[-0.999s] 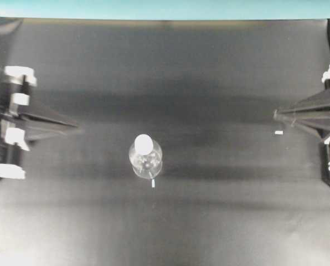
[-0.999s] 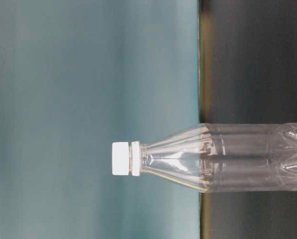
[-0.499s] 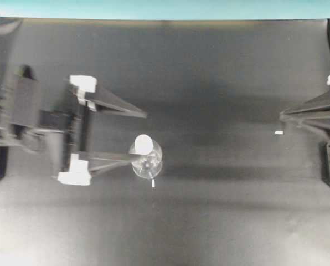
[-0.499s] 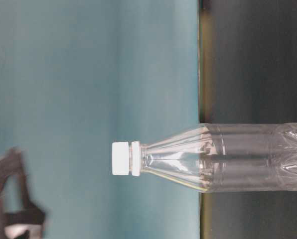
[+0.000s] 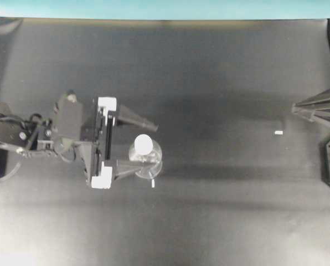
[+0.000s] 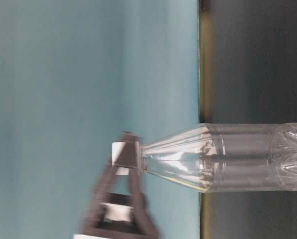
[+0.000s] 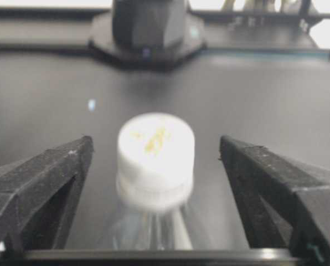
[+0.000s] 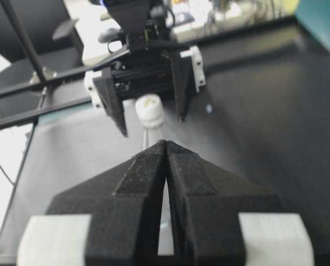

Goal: Open the bottle cap by holding the bottle with the left arm and twisting the cap with the right arm.
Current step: 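Close the left gripper around the bottle body, then bring the right gripper to the white cap and grip it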

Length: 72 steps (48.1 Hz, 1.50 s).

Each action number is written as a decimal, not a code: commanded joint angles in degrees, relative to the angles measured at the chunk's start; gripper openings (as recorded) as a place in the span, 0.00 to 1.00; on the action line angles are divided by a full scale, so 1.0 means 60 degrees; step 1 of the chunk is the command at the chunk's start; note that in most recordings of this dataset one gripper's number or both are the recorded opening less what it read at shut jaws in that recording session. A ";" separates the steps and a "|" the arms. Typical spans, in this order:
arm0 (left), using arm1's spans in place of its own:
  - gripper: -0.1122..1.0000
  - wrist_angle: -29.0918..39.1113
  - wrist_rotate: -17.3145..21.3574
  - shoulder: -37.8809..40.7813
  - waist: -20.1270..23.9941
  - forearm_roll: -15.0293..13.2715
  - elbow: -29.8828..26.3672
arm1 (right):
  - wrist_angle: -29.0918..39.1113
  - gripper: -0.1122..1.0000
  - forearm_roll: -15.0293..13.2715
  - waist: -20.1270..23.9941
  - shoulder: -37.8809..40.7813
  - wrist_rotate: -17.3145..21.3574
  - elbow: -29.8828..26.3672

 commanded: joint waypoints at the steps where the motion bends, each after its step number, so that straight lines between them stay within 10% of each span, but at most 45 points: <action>1: 0.99 -0.0586 -0.0073 0.0249 0.0015 0.0029 0.0000 | 0.0000 0.08 0.0015 -0.0117 0.0161 0.0337 -0.0176; 51: 0.96 -0.0967 -0.0542 0.3340 0.0000 0.0029 -0.0278 | 0.0146 0.08 0.0015 -0.0029 0.0264 0.0762 -0.0132; 72: 0.82 -0.0308 -0.0293 0.3325 -0.0293 0.0029 -0.0381 | 0.3589 0.08 0.0762 0.0381 0.2168 0.1685 -0.1523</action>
